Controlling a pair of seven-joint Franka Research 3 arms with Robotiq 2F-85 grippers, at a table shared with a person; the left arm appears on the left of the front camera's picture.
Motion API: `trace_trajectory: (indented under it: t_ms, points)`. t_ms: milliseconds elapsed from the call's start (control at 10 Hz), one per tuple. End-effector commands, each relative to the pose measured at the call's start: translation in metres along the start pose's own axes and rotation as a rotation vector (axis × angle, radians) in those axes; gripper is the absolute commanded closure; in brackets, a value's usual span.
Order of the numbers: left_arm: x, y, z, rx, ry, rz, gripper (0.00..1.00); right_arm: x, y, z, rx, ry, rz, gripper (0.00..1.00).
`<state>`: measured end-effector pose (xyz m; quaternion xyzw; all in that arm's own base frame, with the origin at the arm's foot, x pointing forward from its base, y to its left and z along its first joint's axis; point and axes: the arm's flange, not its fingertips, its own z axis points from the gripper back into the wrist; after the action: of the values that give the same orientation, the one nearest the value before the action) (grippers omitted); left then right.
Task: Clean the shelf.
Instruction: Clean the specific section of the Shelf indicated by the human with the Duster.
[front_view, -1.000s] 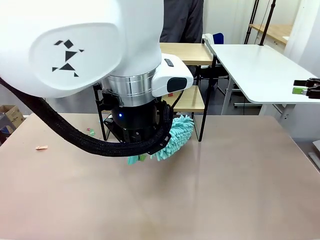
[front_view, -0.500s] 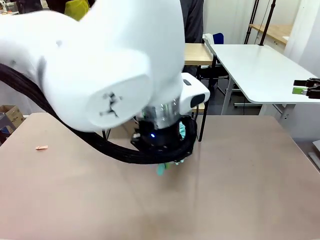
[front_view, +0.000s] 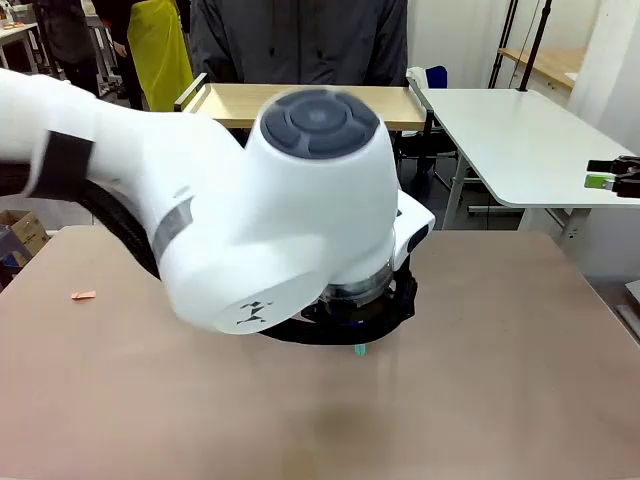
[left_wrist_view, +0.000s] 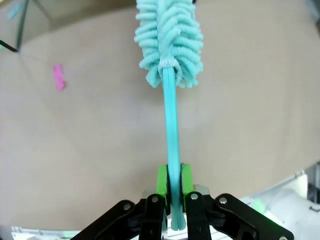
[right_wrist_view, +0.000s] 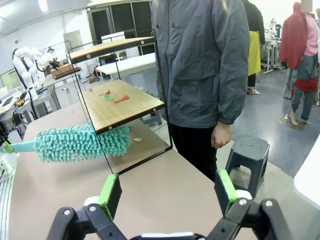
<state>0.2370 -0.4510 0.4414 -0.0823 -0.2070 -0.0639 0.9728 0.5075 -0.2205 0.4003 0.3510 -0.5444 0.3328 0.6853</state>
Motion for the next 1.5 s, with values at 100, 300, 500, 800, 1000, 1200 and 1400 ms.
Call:
trace_trajectory:
  t_ms: [100,300,500,800,1000,1200,1400]
  points:
    - [0.019,-0.020,-0.052,0.032,-0.061,0.053,0.87,0.003,0.002,-0.001,-0.005,0.000,0.006,0.00]
    - [0.031,-0.023,-0.073,0.014,-0.086,0.060,0.87,0.003,0.002,-0.001,-0.005,0.000,0.006,0.00]
    - [0.042,-0.022,-0.085,-0.022,-0.079,0.064,0.87,0.003,0.002,-0.001,-0.005,0.000,0.006,0.00]
    - [0.047,-0.028,-0.112,-0.008,-0.040,0.071,0.87,0.003,0.002,-0.001,-0.005,0.000,0.006,0.00]
    - [0.052,-0.024,-0.120,0.008,-0.026,0.102,0.87,0.003,0.002,-0.001,-0.005,0.000,0.006,0.00]
    - [0.047,-0.013,-0.112,-0.008,-0.002,0.064,0.87,0.003,0.002,-0.001,-0.005,0.000,0.006,0.00]
    - [0.052,-0.014,-0.116,0.000,0.021,0.106,0.87,0.003,0.002,-0.001,-0.005,0.000,0.006,0.00]
